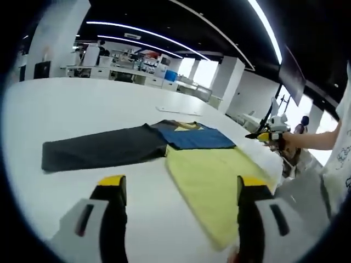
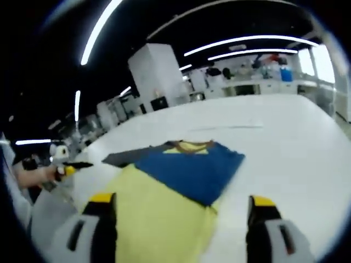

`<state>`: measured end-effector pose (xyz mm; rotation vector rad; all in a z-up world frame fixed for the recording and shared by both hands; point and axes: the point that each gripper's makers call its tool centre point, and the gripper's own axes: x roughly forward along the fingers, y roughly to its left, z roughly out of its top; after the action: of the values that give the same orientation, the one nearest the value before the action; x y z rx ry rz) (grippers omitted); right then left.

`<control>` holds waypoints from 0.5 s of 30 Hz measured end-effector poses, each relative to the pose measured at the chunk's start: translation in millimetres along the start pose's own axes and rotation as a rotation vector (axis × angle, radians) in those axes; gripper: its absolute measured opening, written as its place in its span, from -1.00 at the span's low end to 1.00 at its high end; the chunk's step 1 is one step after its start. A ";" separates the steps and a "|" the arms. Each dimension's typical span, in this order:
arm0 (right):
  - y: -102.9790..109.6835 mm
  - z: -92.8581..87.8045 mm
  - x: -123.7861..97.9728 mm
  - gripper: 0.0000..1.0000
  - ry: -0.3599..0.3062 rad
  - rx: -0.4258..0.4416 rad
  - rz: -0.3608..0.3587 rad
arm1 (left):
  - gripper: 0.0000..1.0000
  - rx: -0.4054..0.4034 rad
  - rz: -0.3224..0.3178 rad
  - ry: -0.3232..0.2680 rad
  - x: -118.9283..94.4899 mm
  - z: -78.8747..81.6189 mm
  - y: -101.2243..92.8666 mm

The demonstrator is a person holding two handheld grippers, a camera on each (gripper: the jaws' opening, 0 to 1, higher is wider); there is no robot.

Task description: Fold the garment on the visible template until the final outline fits inside the template.

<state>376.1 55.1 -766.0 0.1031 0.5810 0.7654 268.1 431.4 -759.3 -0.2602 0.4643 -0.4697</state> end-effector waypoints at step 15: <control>9.3 -16.5 -17.6 0.99 0.009 0.067 -0.005 | 0.49 -0.090 0.443 -0.052 -29.9 3.7 141.8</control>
<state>351.5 48.0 -769.0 0.1598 0.6150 0.7425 299.2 568.7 -793.8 -0.2467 0.4763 -0.0099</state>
